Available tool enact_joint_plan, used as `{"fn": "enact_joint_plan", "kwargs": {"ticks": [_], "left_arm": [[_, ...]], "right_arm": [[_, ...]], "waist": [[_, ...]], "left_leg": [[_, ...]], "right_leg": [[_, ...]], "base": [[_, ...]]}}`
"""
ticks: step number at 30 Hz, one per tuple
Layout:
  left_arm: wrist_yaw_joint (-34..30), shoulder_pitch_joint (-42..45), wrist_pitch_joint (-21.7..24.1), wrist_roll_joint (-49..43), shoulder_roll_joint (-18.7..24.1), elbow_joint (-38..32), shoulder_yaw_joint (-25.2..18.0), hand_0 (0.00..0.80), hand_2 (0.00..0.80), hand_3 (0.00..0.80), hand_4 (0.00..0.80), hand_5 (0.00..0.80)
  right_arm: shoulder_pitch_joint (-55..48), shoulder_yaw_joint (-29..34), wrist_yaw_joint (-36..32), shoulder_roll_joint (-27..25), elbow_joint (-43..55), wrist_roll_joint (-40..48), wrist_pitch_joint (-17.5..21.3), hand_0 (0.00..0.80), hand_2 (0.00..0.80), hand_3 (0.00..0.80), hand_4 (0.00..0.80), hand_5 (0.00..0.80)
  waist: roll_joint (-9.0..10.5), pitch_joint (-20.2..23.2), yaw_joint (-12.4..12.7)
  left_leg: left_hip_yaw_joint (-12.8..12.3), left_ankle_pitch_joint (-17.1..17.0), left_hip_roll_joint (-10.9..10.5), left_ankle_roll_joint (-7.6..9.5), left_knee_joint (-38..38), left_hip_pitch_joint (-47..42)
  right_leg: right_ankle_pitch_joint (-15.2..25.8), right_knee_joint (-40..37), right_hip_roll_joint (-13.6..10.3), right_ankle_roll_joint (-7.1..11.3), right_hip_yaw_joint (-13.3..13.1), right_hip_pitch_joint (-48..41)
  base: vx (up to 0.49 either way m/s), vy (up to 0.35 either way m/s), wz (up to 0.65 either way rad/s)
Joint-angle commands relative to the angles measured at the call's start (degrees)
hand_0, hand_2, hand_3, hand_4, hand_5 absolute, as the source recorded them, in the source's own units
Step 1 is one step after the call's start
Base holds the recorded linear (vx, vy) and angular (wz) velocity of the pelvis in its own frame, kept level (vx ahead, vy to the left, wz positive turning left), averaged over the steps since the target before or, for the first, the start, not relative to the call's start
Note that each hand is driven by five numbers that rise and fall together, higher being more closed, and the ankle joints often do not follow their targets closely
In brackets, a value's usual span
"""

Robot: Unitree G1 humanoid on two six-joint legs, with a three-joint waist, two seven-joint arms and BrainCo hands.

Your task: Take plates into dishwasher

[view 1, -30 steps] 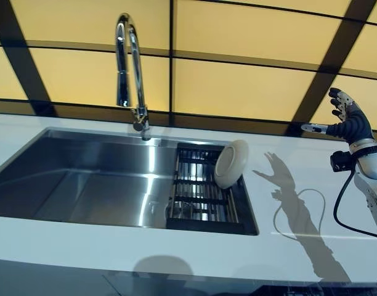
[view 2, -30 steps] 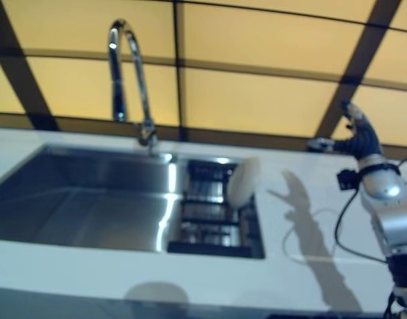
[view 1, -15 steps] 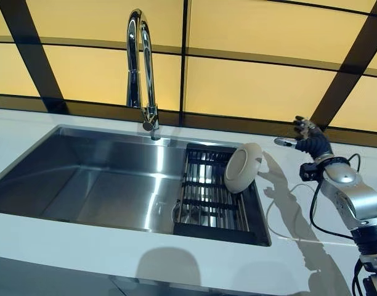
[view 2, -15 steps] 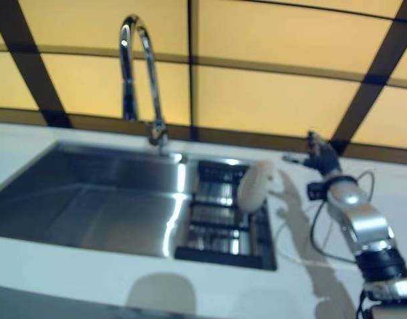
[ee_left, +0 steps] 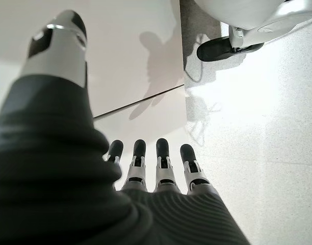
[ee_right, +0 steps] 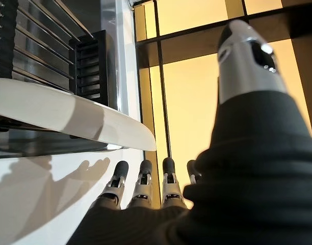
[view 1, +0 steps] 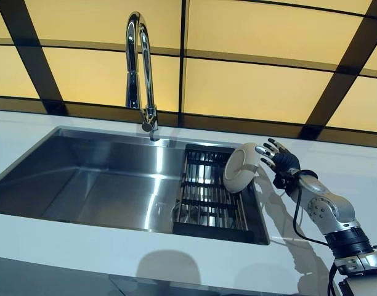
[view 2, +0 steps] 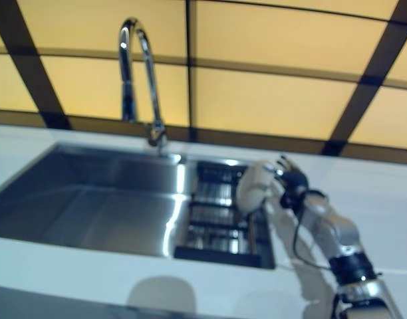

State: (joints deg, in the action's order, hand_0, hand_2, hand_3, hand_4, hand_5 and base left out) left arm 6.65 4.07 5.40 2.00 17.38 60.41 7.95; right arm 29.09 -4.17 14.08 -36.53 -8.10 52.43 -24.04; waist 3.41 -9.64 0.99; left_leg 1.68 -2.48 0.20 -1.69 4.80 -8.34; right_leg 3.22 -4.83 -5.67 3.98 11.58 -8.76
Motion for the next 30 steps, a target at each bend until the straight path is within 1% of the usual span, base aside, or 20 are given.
{"fn": "enact_joint_plan", "kwargs": {"ticks": [1,13,17,22,30], "left_arm": [[0.48,-3.0,0.48,1.75,2.69,1.72,3.14,0.0,0.0,0.0,0.0,0.0],[0.73,-3.29,0.7,2.31,2.73,2.48,4.48,0.0,0.0,0.0,0.0,0.0],[0.77,-3.44,0.68,2.24,2.65,2.78,5.03,0.0,0.0,0.0,0.0,0.0],[0.75,-3.48,0.27,2.12,2.82,2.54,5.3,0.0,0.0,0.0,0.0,0.0],[0.2,-3.41,0.0,2.07,3.09,1.99,5.57,0.0,0.0,0.0,0.0,0.0]], "right_arm": [[2.64,0.47,1.6,-0.2,-0.69,1.92,2.38,0.0,0.0,0.0,0.0,0.0],[5.36,0.26,3.75,-1.58,-5.92,2.5,0.75,0.0,0.0,0.0,0.0,0.0],[6.58,-0.12,3.32,-2.07,-9.34,2.39,0.5,0.0,0.0,0.0,0.0,0.0],[7.07,-0.38,2.45,-2.62,-11.36,2.34,-0.26,0.0,0.0,0.0,0.0,0.0],[7.58,-1.99,0.2,-2.2,-11.57,1.17,-1.4,0.0,0.0,0.0,0.0,0.0]], "waist": [[1.33,2.17,2.4],[1.44,2.27,3.16],[1.49,2.23,3.69],[1.55,1.92,4.03],[1.54,1.78,4.22]], "left_leg": [[-4.75,3.31,-0.02,-0.78,-2.15,-0.29],[-4.84,3.33,-0.18,-0.61,-2.25,-0.31],[-4.59,3.23,-0.19,-0.66,-2.27,-0.32],[-4.45,3.16,-0.15,-0.69,-2.39,-0.26],[-4.51,3.05,-0.1,-0.76,-2.39,-0.17]], "right_leg": [[-0.23,2.55,0.74,0.86,0.02,1.37],[-0.43,1.71,1.01,0.71,-0.16,0.26],[-0.4,1.43,1.01,0.74,0.13,-0.18],[-0.43,1.34,1.05,0.72,0.26,-0.47],[-0.46,1.16,1.12,0.72,0.26,-0.66]], "base": [[0.0,0.0,0.0],[0.0,0.0,0.0],[0.0,0.0,0.0],[0.0,0.0,0.0],[0.0,0.0,0.0]]}}
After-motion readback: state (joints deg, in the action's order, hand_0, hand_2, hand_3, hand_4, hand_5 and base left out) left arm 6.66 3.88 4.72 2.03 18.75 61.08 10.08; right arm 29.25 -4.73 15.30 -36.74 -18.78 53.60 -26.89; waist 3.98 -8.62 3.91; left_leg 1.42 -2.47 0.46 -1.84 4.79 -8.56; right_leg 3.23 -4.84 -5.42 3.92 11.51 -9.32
